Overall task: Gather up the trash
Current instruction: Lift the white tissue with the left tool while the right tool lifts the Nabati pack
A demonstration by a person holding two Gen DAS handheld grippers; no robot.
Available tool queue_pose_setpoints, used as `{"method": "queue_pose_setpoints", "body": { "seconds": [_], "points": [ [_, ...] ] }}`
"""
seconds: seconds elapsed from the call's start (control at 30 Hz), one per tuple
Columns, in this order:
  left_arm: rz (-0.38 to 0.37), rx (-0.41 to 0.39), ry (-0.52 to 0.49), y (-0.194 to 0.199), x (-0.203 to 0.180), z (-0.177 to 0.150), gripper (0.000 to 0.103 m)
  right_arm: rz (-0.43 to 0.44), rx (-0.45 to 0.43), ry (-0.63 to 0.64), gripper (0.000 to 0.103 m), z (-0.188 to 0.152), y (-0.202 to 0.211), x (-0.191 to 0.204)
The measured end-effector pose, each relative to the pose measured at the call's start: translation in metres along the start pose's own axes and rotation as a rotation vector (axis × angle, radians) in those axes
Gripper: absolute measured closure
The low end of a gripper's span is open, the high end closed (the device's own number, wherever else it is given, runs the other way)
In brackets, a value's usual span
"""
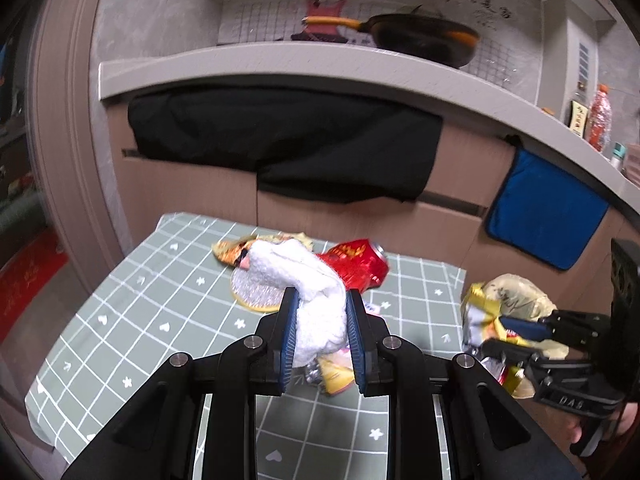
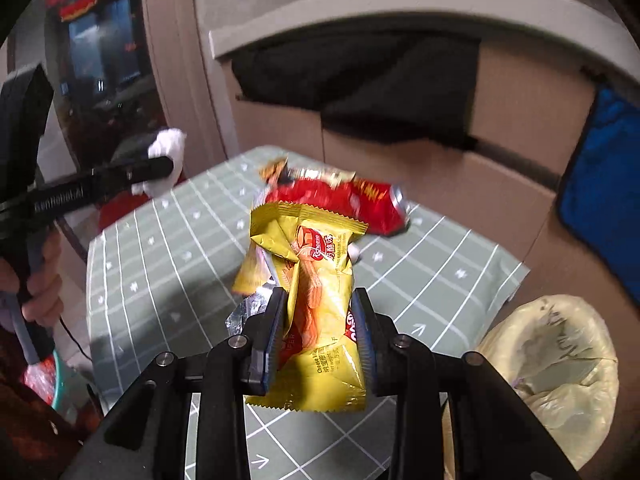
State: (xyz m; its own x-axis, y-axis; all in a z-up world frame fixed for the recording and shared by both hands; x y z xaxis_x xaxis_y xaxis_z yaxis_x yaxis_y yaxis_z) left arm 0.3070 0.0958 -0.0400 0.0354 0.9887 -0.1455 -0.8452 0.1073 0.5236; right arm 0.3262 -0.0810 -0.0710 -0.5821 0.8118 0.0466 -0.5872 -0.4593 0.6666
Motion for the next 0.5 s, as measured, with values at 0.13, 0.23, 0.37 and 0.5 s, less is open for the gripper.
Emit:
{"method": "queue_pose_setpoints", "body": {
  "seconds": [0.13, 0.23, 0.37, 0.5],
  "points": [
    [-0.018, -0.032, -0.033, 0.011, -0.018, 0.012, 0.079, -0.022, -0.06, -0.029, 0.073, 0.013, 0.024, -0.012],
    [-0.038, -0.058, -0.059, 0.019, -0.038, 0.022, 0.079, -0.047, -0.107, -0.048, 0.073, 0.022, 0.044, -0.023],
    [-0.075, -0.085, -0.102, 0.025, -0.068, 0.035, 0.079, -0.074, -0.163, -0.07, 0.073, 0.03, 0.07, -0.038],
    [-0.119, -0.113, -0.158, 0.028, -0.105, 0.047, 0.079, -0.113, -0.208, -0.09, 0.073, 0.032, 0.096, -0.055]
  ]
}}
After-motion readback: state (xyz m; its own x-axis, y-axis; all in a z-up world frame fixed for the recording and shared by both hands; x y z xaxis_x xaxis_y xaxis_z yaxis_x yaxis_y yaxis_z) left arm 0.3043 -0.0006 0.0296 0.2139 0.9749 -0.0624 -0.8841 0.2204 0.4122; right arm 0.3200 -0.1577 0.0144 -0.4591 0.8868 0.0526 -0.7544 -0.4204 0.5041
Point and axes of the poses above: each gripper's, at about its wrist camera, not at the fingertips, and y roughly against the way its jaws point, x to its left, z to its top, the point moved 8 cm from there along -y, roughly the way its jaws point, and after that the axes turned 4 degrees about -z, right-handed, at the moved point
